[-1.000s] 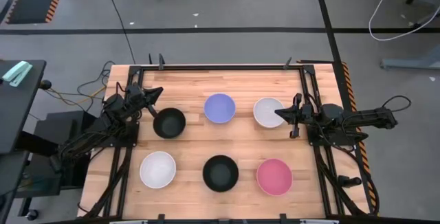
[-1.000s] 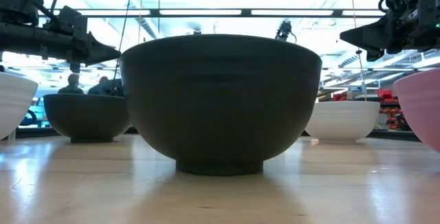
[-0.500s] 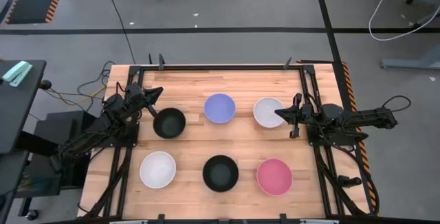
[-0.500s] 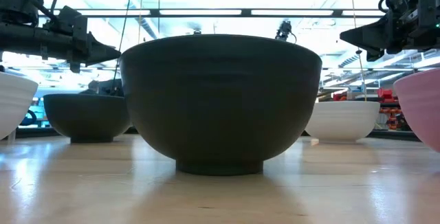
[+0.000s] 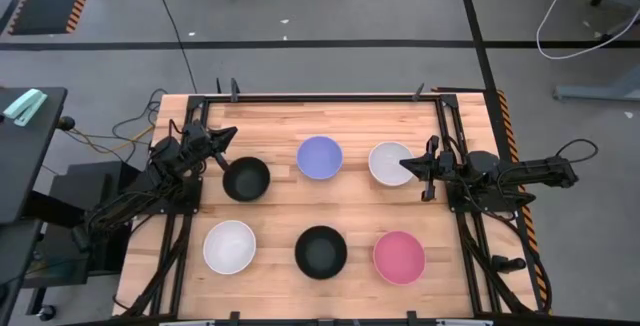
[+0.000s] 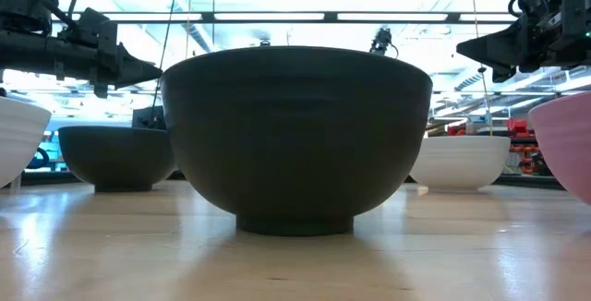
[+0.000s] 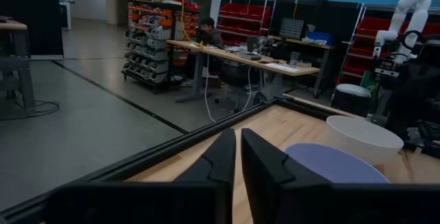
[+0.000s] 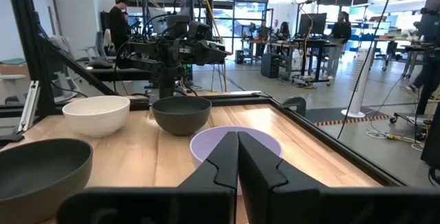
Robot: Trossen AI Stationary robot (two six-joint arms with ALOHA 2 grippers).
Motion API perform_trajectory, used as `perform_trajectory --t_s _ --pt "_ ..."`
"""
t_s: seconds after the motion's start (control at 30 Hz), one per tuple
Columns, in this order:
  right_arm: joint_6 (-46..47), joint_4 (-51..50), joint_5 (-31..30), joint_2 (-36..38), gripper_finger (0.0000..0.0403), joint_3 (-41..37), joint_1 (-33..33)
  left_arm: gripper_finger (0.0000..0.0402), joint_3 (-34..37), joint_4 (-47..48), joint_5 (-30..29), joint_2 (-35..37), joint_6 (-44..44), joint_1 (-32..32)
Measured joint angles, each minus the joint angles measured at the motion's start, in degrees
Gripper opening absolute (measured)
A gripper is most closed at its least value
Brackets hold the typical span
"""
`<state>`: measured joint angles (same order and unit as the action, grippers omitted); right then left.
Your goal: Nest bowls inside each other
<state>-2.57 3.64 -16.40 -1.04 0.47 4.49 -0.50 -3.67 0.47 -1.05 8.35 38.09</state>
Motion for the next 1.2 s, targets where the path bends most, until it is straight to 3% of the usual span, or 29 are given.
perform_trajectory --t_s 1.2 --pt "-0.1 0.3 0.0 0.0 0.0016 0.0 0.0 0.0025 0.0 -2.4 0.0 0.0 0.0 0.0"
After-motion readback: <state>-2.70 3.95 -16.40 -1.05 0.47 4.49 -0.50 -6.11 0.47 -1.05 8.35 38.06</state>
